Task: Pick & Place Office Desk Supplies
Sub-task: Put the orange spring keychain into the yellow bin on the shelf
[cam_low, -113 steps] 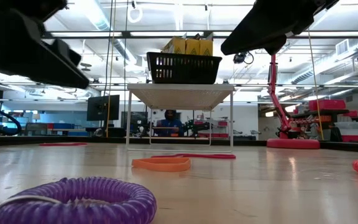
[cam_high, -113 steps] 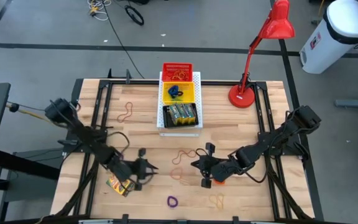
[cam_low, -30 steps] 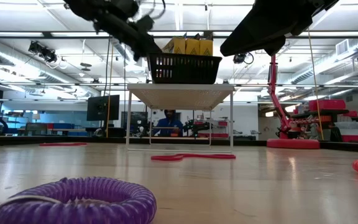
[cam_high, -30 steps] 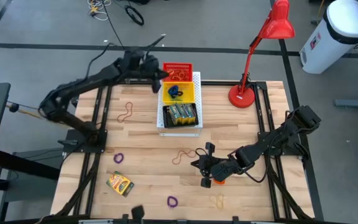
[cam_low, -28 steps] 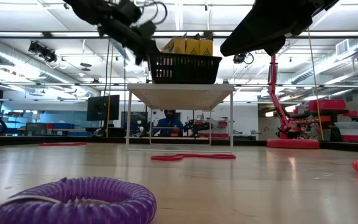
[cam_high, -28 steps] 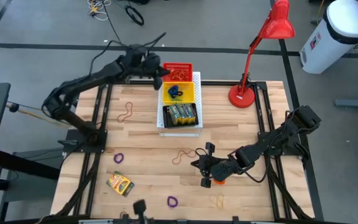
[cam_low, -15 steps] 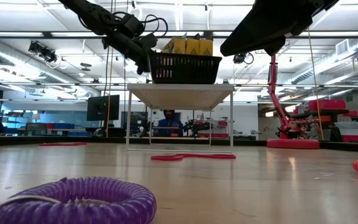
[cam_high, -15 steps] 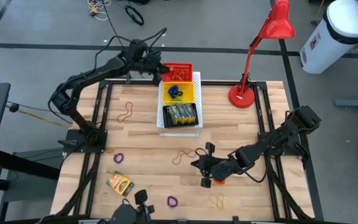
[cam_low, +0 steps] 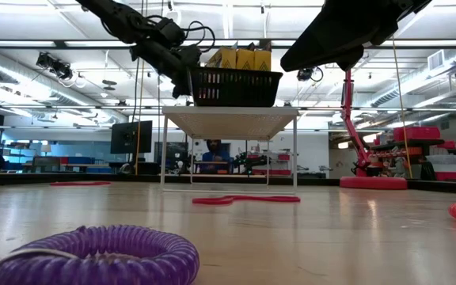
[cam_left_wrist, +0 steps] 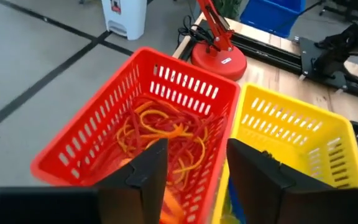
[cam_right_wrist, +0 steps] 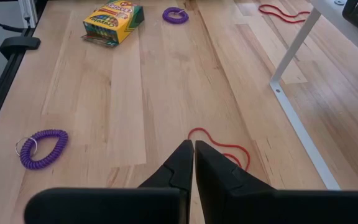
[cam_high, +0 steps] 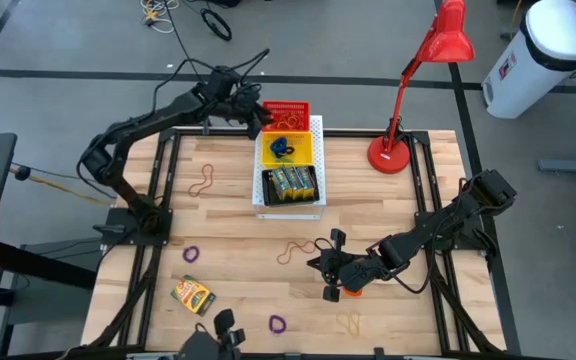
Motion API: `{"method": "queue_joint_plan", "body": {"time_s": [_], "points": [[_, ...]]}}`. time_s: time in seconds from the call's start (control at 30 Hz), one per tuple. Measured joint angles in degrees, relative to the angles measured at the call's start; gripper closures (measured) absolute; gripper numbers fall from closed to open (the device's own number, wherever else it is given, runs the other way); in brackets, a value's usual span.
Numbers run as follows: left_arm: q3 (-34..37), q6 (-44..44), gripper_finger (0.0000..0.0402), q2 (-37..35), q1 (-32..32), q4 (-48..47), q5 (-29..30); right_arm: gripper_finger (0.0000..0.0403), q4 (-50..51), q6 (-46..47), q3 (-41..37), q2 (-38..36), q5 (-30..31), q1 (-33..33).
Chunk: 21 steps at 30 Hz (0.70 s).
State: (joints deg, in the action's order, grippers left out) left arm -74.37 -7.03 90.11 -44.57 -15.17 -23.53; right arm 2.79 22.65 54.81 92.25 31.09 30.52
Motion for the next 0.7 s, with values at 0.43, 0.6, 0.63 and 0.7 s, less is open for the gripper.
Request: {"method": "queue_joint_plan", "body": {"time_s": [0.43, 0.6, 0.63, 0.7], "points": [[14.7, -12.2, 0.0343, -23.6, -0.1, -8.8, -5.7, 0.0375, 0.0, 0.0, 0.0, 0.0, 0.0, 0.0], [30.9, -7.6, 0.0395, -38.1, 0.0, 0.2, -6.5, 0.0375, 0.0, 0.0, 0.0, 0.0, 0.0, 0.0], [33.9, -6.4, 0.0395, -40.7, 0.1, 2.3, -7.2, 0.0375, 0.0, 0.0, 0.0, 0.0, 0.0, 0.0], [39.9, -3.4, 0.0392, -45.3, 0.7, 7.2, -7.4, 0.0375, 0.0, -0.6, 0.0, 0.0, 0.0, 0.0]]}}
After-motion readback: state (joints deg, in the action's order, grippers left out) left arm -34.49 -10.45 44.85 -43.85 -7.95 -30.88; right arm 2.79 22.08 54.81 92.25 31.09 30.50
